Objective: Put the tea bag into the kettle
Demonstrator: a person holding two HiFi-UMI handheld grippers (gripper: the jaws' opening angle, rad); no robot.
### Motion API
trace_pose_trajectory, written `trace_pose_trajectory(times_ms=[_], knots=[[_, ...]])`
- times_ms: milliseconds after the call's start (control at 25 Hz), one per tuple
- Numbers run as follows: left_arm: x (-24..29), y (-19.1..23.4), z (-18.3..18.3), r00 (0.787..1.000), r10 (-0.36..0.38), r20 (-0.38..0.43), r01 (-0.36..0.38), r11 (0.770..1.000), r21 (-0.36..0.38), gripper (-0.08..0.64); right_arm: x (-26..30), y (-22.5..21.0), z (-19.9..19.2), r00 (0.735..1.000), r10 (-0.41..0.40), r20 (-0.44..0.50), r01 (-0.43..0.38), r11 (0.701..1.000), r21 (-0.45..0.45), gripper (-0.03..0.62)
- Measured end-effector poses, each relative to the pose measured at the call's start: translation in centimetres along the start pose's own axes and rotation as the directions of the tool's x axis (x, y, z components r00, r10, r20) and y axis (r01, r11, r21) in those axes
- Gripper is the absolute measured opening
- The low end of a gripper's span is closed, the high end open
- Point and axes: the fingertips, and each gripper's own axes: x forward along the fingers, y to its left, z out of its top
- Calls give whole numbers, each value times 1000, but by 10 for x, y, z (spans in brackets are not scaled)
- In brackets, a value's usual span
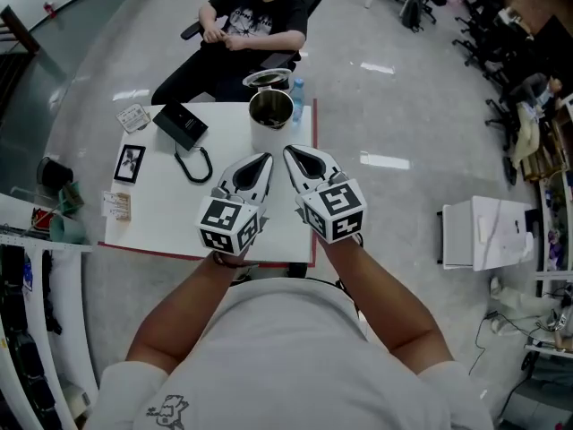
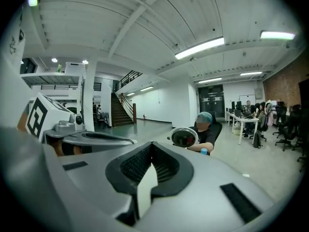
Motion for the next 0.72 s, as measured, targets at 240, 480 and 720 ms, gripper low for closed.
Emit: trace_pose_trajectory(times_ms=[240, 480, 720], knots=[[-42, 11, 3, 996, -87, 0, 87, 996, 18, 9, -1, 44, 9, 995, -98, 31, 97, 995, 18, 11], [-93, 15, 7, 988, -154, -9, 154, 988, 33, 9, -17, 98, 13, 981, -178, 73, 175, 984, 45, 11], [-137, 16, 10, 984, -180, -11, 181, 983, 40, 9, -34, 140, 8, 968, -228, 105, 220, 972, 86, 11]])
